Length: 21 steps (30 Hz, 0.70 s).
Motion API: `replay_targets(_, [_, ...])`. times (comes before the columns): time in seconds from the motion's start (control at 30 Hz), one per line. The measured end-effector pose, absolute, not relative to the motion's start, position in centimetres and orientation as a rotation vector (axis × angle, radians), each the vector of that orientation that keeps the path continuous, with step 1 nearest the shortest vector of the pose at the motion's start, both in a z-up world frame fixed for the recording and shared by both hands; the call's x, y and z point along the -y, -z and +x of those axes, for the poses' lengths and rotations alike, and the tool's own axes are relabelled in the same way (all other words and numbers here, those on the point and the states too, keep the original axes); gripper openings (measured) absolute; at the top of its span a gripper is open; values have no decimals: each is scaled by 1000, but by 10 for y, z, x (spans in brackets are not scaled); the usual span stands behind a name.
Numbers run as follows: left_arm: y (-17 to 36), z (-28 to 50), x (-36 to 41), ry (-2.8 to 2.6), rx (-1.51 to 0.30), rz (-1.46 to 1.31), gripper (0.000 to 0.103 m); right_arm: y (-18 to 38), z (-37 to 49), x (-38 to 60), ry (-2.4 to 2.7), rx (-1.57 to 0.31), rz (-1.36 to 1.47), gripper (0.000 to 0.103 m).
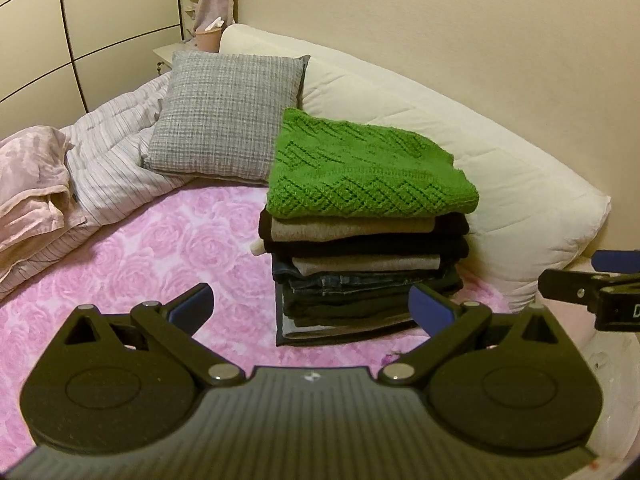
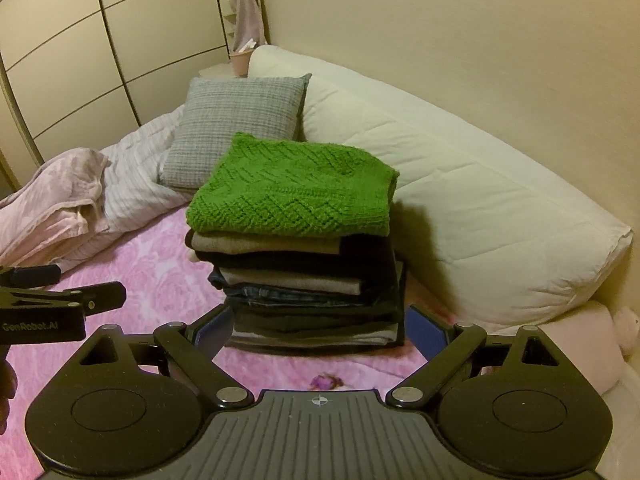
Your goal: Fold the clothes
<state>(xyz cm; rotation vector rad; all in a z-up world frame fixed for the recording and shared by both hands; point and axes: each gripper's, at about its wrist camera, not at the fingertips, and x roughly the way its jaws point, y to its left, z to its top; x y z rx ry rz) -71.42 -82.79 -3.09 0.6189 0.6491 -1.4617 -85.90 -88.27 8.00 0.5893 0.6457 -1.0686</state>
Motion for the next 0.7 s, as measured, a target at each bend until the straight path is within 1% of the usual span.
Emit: replay_targets(0.7, [36, -708, 829, 1458, -657, 633, 102, -72, -848, 878, 1075, -665, 616, 90])
